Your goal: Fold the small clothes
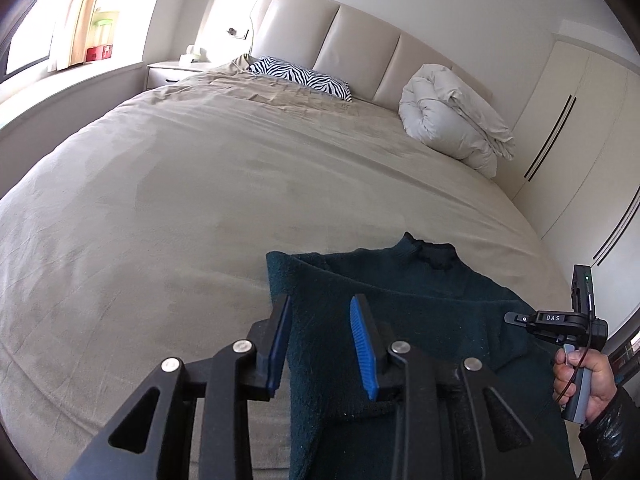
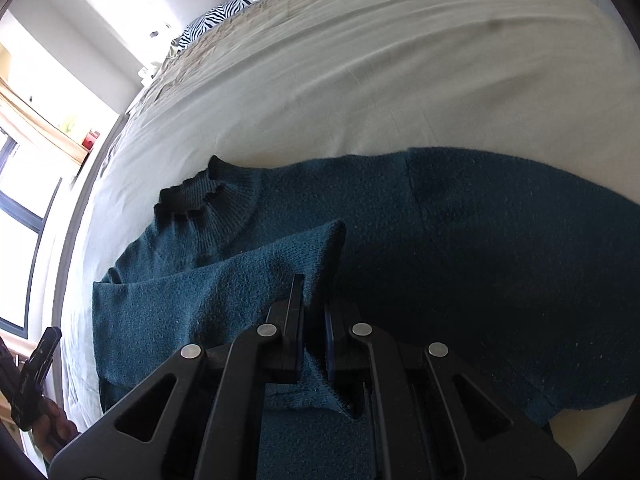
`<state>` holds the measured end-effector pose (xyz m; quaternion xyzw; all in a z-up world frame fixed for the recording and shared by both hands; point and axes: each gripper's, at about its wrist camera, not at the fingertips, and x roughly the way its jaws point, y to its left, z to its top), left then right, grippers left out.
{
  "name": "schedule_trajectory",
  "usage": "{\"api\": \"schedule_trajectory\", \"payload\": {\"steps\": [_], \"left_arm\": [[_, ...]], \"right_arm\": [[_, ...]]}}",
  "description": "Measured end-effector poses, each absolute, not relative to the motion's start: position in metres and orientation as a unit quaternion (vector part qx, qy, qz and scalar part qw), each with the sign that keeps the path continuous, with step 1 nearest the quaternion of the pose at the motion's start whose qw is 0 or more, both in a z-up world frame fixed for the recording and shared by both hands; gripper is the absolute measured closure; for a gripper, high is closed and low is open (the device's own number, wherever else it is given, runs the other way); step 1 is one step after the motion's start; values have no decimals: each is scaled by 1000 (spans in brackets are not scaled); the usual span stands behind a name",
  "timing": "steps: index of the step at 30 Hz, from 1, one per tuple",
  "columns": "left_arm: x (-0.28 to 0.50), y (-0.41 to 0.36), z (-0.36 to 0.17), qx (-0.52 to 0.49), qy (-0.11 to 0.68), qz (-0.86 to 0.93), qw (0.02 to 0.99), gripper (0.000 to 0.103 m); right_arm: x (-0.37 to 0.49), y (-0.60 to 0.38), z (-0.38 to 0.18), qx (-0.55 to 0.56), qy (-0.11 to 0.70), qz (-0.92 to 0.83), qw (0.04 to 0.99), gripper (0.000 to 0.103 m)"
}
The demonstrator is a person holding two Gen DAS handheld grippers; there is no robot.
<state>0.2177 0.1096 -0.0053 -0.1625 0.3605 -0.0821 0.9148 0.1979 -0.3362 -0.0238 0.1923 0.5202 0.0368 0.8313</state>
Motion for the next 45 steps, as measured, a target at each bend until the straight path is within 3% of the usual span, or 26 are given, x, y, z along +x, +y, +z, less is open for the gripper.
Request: {"api": "schedule_trajectory", "payload": {"steps": [15, 18, 24, 34, 38, 40, 41, 45], "left_arm": [[258, 112, -29, -123, 389, -74, 910, 71], [271, 104, -38, -98, 401, -75, 908, 79], [290, 98, -72, -63, 437, -61, 895, 78], [289, 116, -42, -143, 405, -116, 895, 78], [294, 121, -53, -212, 417, -162, 869, 78], [299, 116, -74, -214, 460, -171, 845, 79], [295, 115, -77, -206, 457, -170, 848, 85], [279, 119, -75, -227, 449, -188, 843, 85]], "right_arm": [[197, -349, -43, 216, 522, 36, 824, 96], [194, -350, -45, 224, 517, 37, 825, 96], [181, -362, -47, 262, 503, 46, 823, 94], [147, -373, -27, 286, 473, 61, 831, 93], [134, -371, -25, 296, 472, 75, 827, 93], [129, -371, -26, 298, 474, 78, 825, 93], [127, -371, -27, 300, 474, 78, 824, 93], [114, -375, -29, 308, 477, 79, 820, 93]]}}
